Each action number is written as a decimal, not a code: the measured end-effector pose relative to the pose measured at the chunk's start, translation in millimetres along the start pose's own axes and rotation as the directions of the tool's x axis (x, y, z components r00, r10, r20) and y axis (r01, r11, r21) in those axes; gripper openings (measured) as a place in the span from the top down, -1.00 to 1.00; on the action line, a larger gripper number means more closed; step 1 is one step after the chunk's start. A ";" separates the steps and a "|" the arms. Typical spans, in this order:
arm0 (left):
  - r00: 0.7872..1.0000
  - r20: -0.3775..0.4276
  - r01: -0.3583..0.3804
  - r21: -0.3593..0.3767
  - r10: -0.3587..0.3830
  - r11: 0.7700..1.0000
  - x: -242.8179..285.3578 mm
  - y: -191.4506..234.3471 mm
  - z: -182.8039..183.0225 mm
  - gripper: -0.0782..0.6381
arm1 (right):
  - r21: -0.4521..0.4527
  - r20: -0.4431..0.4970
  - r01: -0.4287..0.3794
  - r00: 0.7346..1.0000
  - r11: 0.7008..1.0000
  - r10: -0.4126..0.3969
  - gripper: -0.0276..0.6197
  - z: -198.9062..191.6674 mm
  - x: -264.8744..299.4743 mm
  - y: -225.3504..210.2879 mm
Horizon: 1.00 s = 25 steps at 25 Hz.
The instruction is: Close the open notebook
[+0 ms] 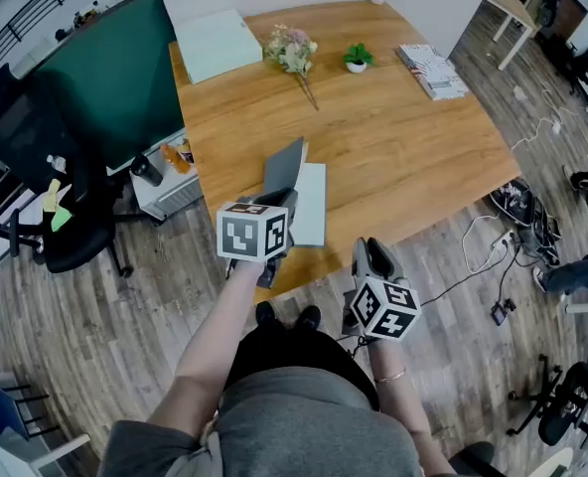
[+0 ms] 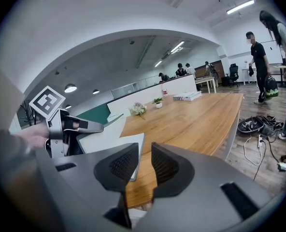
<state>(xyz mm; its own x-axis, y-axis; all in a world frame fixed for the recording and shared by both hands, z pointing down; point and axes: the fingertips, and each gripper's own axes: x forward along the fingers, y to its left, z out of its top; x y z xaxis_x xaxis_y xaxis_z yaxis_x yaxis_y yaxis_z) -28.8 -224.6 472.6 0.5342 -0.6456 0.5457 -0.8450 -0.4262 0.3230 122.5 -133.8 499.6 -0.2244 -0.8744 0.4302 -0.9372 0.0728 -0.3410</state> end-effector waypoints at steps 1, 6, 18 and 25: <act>1.000 -0.008 0.001 0.004 -0.001 1.000 3.3 -2.5 -2.0 0.65 | 0.002 0.000 0.004 1.000 1.000 -0.004 0.64 -0.6 -1.2 -1.7; 0.999 -0.048 0.007 0.021 -0.006 1.000 21.2 -13.5 -11.6 0.64 | 0.012 -0.001 0.024 1.000 1.000 -0.024 0.64 -3.3 -6.2 -10.3; 0.993 -0.114 -0.018 0.120 0.031 0.993 53.3 -28.4 -36.7 0.64 | 0.032 -0.006 0.059 0.998 0.998 -0.059 0.65 -8.9 -16.4 -24.1; 0.984 -0.170 -0.021 0.138 0.045 0.990 68.6 -30.7 -55.3 0.64 | 0.044 -0.011 0.082 0.997 0.996 -0.081 0.66 -10.2 -18.9 -35.0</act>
<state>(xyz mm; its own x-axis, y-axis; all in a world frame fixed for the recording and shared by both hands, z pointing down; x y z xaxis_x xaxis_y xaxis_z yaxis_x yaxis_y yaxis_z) 32.4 -220.8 542.9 0.4839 -0.5466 0.6834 -0.8447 -0.4959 0.2015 156.8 -115.0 511.9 -0.1505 -0.8720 0.4658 -0.9396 -0.0203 -0.3416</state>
